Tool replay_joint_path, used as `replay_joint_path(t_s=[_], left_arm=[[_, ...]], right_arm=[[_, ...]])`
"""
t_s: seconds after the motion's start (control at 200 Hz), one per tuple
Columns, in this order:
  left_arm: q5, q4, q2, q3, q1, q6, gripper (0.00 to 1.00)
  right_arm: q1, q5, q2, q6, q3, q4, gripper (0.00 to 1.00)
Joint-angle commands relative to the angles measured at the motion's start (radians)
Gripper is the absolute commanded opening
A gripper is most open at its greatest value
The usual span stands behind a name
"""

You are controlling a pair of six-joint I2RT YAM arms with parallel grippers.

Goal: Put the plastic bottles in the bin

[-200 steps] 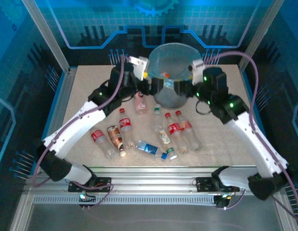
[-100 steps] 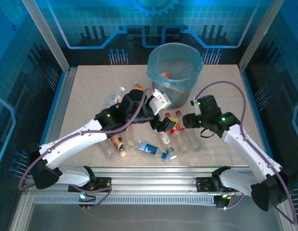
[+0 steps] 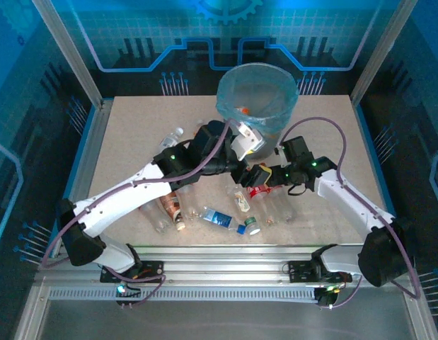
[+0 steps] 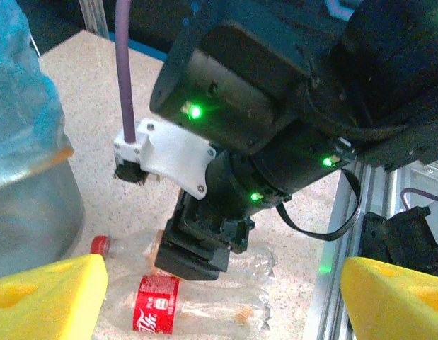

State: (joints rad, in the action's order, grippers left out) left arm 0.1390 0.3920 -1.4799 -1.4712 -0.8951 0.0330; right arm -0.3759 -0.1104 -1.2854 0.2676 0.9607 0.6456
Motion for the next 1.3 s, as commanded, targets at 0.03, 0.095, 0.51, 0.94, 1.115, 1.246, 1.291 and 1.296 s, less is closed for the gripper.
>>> replay_joint_path(t_s=[0.03, 0.095, 0.51, 0.94, 1.115, 1.246, 1.291, 1.296], left_arm=[[-0.018, -0.082, -0.008, 0.1, -0.002, -0.013, 0.87], [-0.028, -0.114, -0.018, 0.115, -0.001, 0.008, 0.87], [-0.007, -0.247, -0.069, 0.211, 0.0, -0.023, 0.87], [-0.029, -0.179, -0.09, 0.159, 0.002, -0.166, 0.87], [-0.054, -0.173, -0.088, 0.178, 0.014, -0.161, 0.87], [-0.056, -0.153, -0.086, 0.179, 0.024, -0.172, 0.87], [-0.055, -0.143, -0.083, 0.178, 0.025, -0.17, 0.88], [-0.055, -0.142, -0.083, 0.178, 0.025, -0.171, 0.88]], right_arm=[[0.015, 0.014, -0.042, 0.017, -0.017, -0.027, 0.74], [0.015, 0.003, -0.055, 0.003, -0.015, -0.03, 0.75], [0.029, 0.008, -0.155, -0.015, -0.004, -0.054, 0.77], [0.029, 0.002, -0.182, -0.005, 0.004, -0.018, 0.8], [0.03, 0.0, -0.175, -0.01, -0.002, -0.024, 0.8], [0.029, 0.003, -0.197, -0.011, 0.009, -0.024, 0.8], [0.029, 0.004, -0.205, -0.011, 0.013, -0.024, 0.79], [0.028, 0.004, -0.206, -0.011, 0.015, -0.024, 0.79]])
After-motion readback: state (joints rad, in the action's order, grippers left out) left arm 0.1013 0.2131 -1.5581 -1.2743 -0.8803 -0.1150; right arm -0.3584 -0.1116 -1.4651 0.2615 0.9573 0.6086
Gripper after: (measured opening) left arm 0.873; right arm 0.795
